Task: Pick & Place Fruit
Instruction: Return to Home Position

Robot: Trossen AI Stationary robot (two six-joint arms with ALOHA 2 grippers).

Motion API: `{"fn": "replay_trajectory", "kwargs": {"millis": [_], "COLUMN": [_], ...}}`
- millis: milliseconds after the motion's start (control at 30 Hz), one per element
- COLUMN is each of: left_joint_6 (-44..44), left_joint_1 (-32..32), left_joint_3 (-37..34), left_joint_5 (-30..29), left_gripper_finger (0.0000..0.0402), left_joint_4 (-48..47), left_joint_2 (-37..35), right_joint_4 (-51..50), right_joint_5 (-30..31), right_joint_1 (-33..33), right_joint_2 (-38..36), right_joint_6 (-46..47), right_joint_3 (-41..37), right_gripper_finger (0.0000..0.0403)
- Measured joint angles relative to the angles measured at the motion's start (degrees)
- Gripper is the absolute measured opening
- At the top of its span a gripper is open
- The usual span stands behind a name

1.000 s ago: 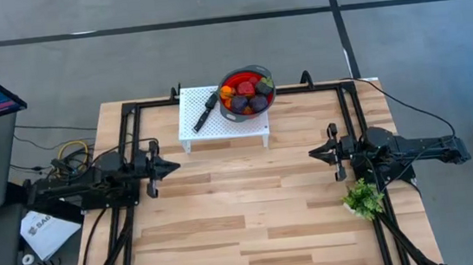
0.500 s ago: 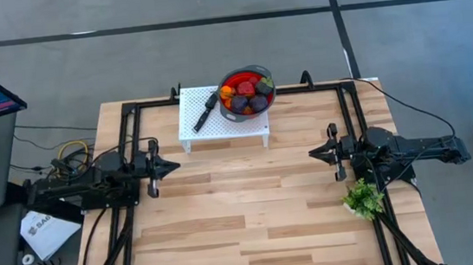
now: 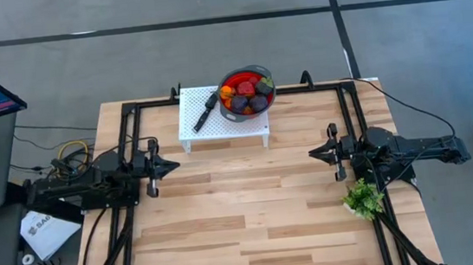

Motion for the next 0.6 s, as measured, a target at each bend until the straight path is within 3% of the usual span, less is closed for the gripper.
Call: {"fn": "replay_trajectory", "kwargs": {"millis": [600], "left_joint_6": [0.0], "left_joint_1": [0.0], "left_joint_3": [0.0], "left_joint_5": [-0.3], "left_gripper_finger": [0.0008], "left_joint_4": [0.9], "left_joint_2": [0.0], "right_joint_4": [0.0], "right_joint_5": [0.0], "right_joint_1": [0.0], "right_joint_2": [0.0], "right_joint_6": [0.0], "right_joint_3": [0.0], "right_gripper_finger": [0.0028]}}
